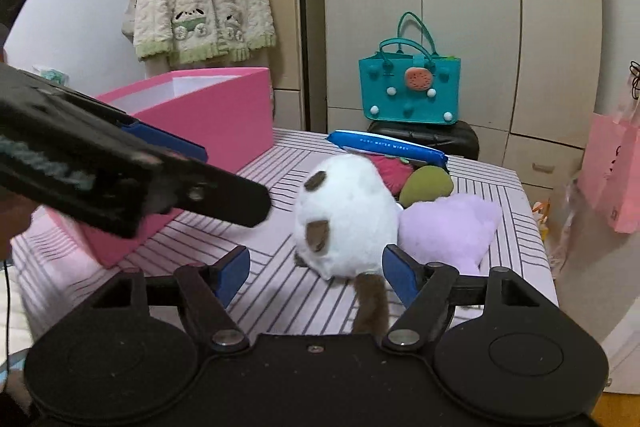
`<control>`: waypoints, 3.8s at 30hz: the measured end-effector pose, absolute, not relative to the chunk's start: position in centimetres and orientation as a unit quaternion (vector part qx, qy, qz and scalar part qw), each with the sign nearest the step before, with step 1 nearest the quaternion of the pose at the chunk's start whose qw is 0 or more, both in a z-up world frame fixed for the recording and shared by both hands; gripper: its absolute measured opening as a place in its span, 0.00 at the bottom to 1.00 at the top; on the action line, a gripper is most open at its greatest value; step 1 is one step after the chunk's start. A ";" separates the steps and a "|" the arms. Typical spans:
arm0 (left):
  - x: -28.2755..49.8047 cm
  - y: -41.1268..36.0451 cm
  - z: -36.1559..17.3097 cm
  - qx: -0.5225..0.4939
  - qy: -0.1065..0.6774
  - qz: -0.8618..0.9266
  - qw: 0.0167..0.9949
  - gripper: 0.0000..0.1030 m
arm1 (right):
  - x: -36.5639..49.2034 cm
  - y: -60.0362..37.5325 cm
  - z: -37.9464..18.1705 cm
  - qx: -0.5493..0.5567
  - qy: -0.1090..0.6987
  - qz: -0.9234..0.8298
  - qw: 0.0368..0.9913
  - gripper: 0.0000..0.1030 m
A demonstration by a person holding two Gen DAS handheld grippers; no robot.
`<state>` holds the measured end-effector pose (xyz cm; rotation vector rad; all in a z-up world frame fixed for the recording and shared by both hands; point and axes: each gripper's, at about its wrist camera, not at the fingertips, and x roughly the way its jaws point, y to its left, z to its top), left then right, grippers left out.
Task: Organize soft objects
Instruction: 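Close both tools together on the white-and-brown plush, then carry the white plush with both tools over the pink box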
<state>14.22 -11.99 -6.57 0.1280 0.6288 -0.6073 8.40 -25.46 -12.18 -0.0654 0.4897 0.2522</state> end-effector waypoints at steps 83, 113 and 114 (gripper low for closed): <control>12.2 -7.5 -3.8 0.035 0.430 -0.370 0.823 0.54 | 3.2 -21.3 -6.6 0.006 0.309 0.179 0.934 0.59; 15.1 4.5 7.0 0.015 0.302 -0.266 0.916 0.54 | 12.8 -11.6 3.2 -0.059 0.217 0.314 0.922 0.59; 15.8 4.9 6.8 0.007 0.304 -0.262 0.916 0.54 | 13.6 -11.4 2.9 -0.050 0.225 0.316 0.920 0.59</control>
